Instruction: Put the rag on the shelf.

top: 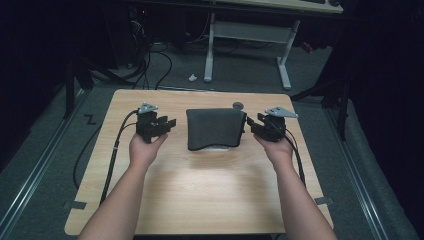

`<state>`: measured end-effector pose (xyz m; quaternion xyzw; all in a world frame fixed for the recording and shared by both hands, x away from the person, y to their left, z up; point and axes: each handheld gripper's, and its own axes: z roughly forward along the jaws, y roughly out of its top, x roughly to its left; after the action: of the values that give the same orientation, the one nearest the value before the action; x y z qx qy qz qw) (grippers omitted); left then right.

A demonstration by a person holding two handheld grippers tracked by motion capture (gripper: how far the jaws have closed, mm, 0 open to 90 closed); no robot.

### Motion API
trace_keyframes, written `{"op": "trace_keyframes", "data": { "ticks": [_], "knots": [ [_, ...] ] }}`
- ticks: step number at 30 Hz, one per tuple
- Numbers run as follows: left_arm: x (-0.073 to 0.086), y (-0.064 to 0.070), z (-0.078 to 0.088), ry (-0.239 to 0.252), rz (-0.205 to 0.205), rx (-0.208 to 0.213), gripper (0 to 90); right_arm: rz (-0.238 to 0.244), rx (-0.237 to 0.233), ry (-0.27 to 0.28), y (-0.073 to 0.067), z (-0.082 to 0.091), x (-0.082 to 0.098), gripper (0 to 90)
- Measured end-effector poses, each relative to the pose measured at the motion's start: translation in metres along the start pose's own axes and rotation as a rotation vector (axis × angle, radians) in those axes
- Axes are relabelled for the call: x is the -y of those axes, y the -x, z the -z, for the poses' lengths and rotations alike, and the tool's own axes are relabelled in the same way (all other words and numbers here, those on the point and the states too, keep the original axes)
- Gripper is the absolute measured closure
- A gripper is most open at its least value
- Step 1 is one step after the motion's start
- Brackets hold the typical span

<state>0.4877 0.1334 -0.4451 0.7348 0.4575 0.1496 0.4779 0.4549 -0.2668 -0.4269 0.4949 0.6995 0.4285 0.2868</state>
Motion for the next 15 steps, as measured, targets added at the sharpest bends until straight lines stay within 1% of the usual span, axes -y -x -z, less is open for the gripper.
{"op": "trace_keyframes", "data": {
  "ticks": [2,3,4,6,7,8,10,12,13,14,15],
  "knots": [
    [0.004,-0.001,0.006,0.002,0.002,0.001,55.2,0.014,0.0,-0.001,-0.002,0.005,0.002,49.0],
    [0.006,-0.001,0.009,0.006,0.008,0.008,55.1,0.025,-0.002,0.017,-0.002,0.008,0.004,49.1],
    [0.011,0.001,0.014,0.017,0.005,0.016,55.2,0.029,0.006,0.025,-0.004,0.011,0.006,48.9],
    [0.019,0.004,0.021,0.023,-0.008,0.024,55.1,0.035,-0.005,0.003,-0.006,0.017,0.01,47.2],
    [0.025,0.006,0.024,0.02,-0.018,0.028,54.8,0.042,-0.004,0.001,-0.007,0.019,0.012,47.3],
    [0.031,0.008,0.028,0.023,-0.025,0.031,54.5,0.058,0.0,0.013,-0.01,0.022,0.016,47.2],
    [0.047,0.012,0.037,0.016,-0.026,0.043,54.2,0.083,0.01,-0.013,-0.016,0.029,0.022,46.1],
    [0.06,0.014,0.045,0.016,-0.025,0.052,54.0,0.107,0.009,0.003,-0.022,0.036,0.033,47.8],
    [0.067,0.015,0.049,0.016,-0.025,0.055,53.9,0.118,0.021,0.002,-0.026,0.04,0.038,47.7],
    [0.075,0.017,0.053,0.008,-0.022,0.058,53.9,0.125,0.025,-0.014,-0.031,0.044,0.044,47.7],
    [0.082,0.018,0.057,0.001,-0.022,0.065,53.9,0.144,0.026,-0.014,-0.036,0.048,0.051,47.8]
  ]
}}
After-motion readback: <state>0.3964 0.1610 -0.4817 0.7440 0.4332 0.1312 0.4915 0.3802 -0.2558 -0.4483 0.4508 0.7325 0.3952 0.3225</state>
